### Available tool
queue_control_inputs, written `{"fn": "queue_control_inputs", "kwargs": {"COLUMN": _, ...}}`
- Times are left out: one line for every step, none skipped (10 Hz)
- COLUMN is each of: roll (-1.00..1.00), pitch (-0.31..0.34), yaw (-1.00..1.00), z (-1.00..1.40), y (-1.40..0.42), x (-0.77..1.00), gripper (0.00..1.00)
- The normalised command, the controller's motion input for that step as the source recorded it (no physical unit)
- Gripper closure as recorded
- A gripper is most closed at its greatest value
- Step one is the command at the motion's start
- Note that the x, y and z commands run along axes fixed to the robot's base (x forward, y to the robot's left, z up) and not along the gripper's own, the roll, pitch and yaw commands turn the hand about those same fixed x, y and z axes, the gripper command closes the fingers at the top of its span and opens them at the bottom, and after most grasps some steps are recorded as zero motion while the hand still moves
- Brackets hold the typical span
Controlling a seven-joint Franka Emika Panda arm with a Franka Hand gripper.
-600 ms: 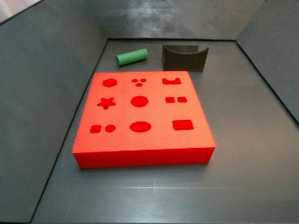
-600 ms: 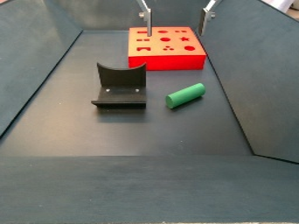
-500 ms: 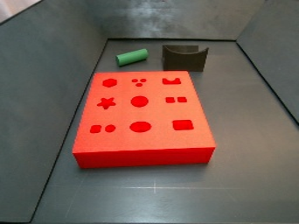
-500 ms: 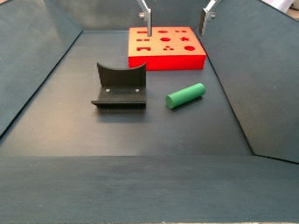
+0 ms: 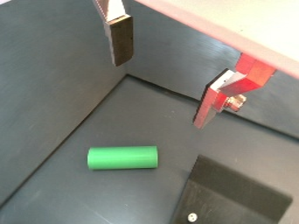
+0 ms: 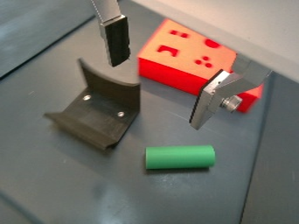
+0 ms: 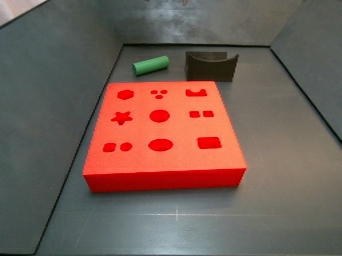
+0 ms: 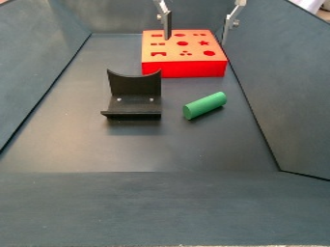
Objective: Pick up the round object. Move up. Place the round object on the fixture. Regrasp the round object. Move to above the board. Insert the round object.
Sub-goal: Pick up the round object.
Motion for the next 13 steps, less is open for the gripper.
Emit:
{"fn": "queue_control_inputs", "kwargs": {"roll": -0.04, "pitch": 0.003, "yaw": -1.0, "z": -0.19, "y": 0.0, "x": 0.0, "gripper": 0.0}}
{"fn": "queue_control_inputs", "kwargs": {"roll": -0.05, "pitch": 0.0, "yaw": -1.0, "z": -0.25, "y": 0.0, "x": 0.0, "gripper": 0.0}}
{"fn": "queue_control_inputs", "kwargs": {"roll": -0.05, "pitch": 0.0, "yaw": -1.0, "z": -0.29, "y": 0.0, "x": 0.0, "gripper": 0.0}}
{"fn": "queue_control_inputs", "kwargs": {"roll": -0.02, "pitch": 0.0, "yaw": -1.0, "z": -0.37, "y": 0.0, "x": 0.0, "gripper": 0.0}}
{"fn": "queue_control_inputs", "kwargs": {"roll": -0.09, "pitch": 0.0, "yaw": -1.0, "z": -0.35, "y": 0.0, "x": 0.05, "gripper": 0.0}}
{"fn": "queue_control_inputs", "kwargs": {"roll": 0.0, "pitch": -0.023, "yaw": -0.01, "z": 0.0, "y": 0.0, "x": 0.0, "gripper": 0.0}}
{"fn": "queue_control_inputs", "kwargs": {"roll": 0.1, "pitch": -0.069, "yaw": -0.29, "z": -0.89, "y": -0.2, "x": 0.21, "gripper": 0.0}}
{"fn": "queue_control_inputs", "kwargs": {"roll": 0.11, "pitch": -0.099, "yaw": -0.33, "z": -1.0, "y": -0.24, "x": -0.08, "gripper": 0.0}}
{"fn": "queue_control_inputs", "kwargs": {"roll": 0.1, "pitch": -0.067, "yaw": -0.31, "z": -1.0, "y": -0.2, "x": -0.2, "gripper": 0.0}}
{"fn": "queue_control_inputs", "kwargs": {"roll": 0.09, "pitch": -0.09, "yaw": -0.28, "z": -1.0, "y": -0.21, "x": -0.17, "gripper": 0.0}}
{"fn": "queue_control_inputs", "kwargs": {"roll": 0.07, "pitch": -0.13, "yaw": -0.31, "z": -0.97, "y": -0.16, "x": -0.21, "gripper": 0.0}}
{"fn": "queue_control_inputs", "kwargs": {"roll": 0.06, "pitch": -0.136, "yaw": -0.32, "z": -0.96, "y": -0.1, "x": -0.25, "gripper": 0.0}}
{"fn": "queue_control_inputs", "kwargs": {"roll": 0.04, "pitch": -0.16, "yaw": -0.29, "z": -0.92, "y": 0.0, "x": -0.34, "gripper": 0.0}}
